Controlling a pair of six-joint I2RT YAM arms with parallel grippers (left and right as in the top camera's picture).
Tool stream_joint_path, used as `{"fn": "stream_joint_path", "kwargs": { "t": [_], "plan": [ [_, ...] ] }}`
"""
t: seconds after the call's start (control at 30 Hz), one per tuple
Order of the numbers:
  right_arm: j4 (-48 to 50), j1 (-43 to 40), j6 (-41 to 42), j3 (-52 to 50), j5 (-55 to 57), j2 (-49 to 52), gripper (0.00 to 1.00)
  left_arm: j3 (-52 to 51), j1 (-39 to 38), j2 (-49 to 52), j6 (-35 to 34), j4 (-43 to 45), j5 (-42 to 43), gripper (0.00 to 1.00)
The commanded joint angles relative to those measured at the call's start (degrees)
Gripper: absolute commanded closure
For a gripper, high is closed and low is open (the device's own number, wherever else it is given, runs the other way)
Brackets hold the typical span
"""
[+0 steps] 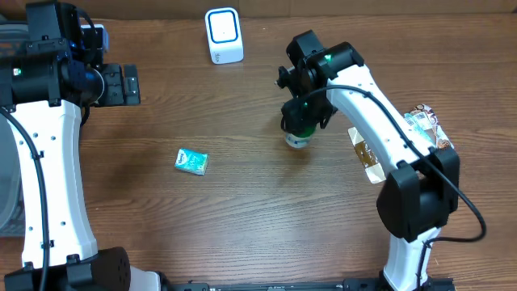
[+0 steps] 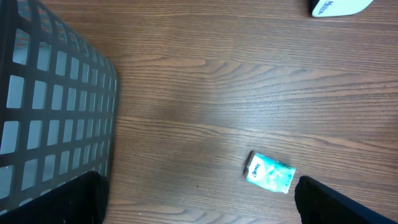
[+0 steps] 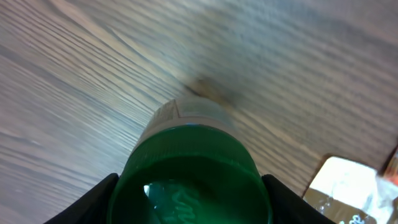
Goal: Scan the item barcode
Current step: 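Carry the bottle right and set it down beside the bread bag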
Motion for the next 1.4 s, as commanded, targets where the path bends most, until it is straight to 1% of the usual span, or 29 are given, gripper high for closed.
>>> {"fn": "stream_joint_path", "kwargs": {
  "t": [0.0, 0.33, 0.43, 0.57, 0.8, 0.83, 0.9, 1.17, 1.23, 1.3, 1.37],
  "plan": [
    [0.2, -0.7, 0.3, -2.1, 0.9, 1.0, 0.6, 0.1, -0.4, 0.3, 0.9, 0.0, -0.5, 0.0],
    [4.5, -2.3, 1.3, -11.3, 7.7, 1.3, 0.62, 0.1, -0.4, 0.3, 0.9, 0.0, -0.5, 0.0],
    [4.6, -4.1, 3.9, -11.4, 11.2, 1.3, 0.62, 0.1, -0.4, 0.3, 0.9, 0.0, -0.5, 0.0],
    [6.5, -7.6, 4.3, -11.4, 11.8, 1.3, 0.62, 0.1, -0.4, 0.3, 0.9, 0.0, -0.5, 0.0],
    [15.2, -13.6, 5.3, -11.4, 11.8, 1.3, 0.61, 0.1, -0.4, 0.3, 0.9, 0.0, -0.5, 0.0],
    [16.0, -14.0, 5.3, -11.4, 11.8, 1.3, 0.6, 0.1, -0.4, 0.3, 0.9, 0.0, -0.5, 0.0],
    [17.2, -14.6, 5.3, -11.4, 11.8, 1.3, 0.55, 0.1, -0.4, 0.3, 0.9, 0.0, -0.5, 0.0],
    [19.1, -16.5, 5.1, -11.4, 13.7, 1.3, 0.53, 0.1, -0.4, 0.3, 0.9, 0.0, -0.5, 0.0],
    [19.6, -17.1, 5.3, -11.4, 13.7, 1.3, 0.51, 0.1, -0.4, 0.3, 0.9, 0.0, -0.5, 0.0],
    [19.4, -17.3, 5.3, -11.4, 13.7, 1.3, 0.48, 0.1, -0.4, 0.3, 0.9, 0.0, -0.5, 0.0],
    [18.6, -17.3, 5.3, -11.4, 13.7, 1.3, 0.43, 0.1, -0.4, 0.3, 0.9, 0.0, -0.5, 0.0]
  ]
}}
